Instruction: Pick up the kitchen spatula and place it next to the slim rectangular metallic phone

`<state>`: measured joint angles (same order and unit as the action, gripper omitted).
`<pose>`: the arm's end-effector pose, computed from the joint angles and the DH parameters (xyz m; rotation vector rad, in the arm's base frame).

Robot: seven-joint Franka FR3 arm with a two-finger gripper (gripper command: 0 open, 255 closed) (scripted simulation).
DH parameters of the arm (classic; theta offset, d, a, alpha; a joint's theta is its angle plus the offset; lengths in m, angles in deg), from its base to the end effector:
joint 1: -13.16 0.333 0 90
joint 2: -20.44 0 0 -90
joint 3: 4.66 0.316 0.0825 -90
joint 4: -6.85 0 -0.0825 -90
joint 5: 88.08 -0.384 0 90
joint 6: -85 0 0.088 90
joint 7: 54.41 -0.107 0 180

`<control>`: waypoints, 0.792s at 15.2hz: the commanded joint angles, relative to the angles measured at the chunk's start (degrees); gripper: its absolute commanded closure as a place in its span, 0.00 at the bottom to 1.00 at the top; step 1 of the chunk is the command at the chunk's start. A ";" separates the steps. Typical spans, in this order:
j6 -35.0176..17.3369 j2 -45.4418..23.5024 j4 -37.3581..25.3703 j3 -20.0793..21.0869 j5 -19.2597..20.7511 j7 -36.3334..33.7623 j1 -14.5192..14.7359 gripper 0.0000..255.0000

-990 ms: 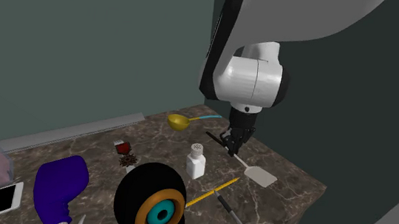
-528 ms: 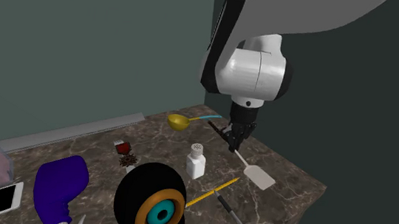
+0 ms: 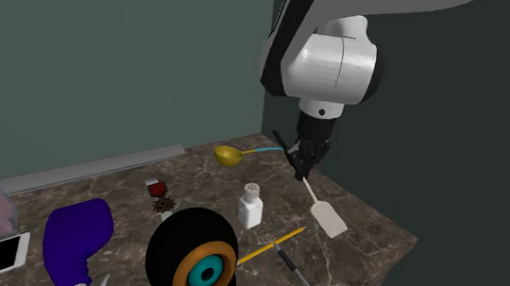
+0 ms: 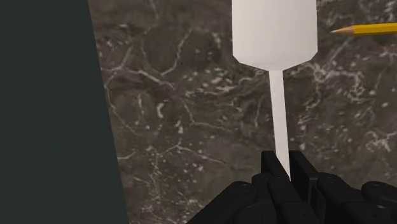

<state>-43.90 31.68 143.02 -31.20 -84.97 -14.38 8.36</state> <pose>0.4065 -0.2515 0.3961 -3.1190 -0.2976 -0.1045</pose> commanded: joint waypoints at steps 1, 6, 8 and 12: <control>1.74 0.85 -0.92 0.24 0.37 -0.39 -0.05 1.00; 4.02 5.50 1.22 2.50 2.16 -4.10 0.16 1.00; 4.10 8.86 4.47 4.61 3.10 -7.24 0.40 1.00; 4.67 15.13 10.28 9.05 3.80 -13.25 1.17 1.00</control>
<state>-39.19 45.47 151.86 -23.19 -81.25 -26.13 9.30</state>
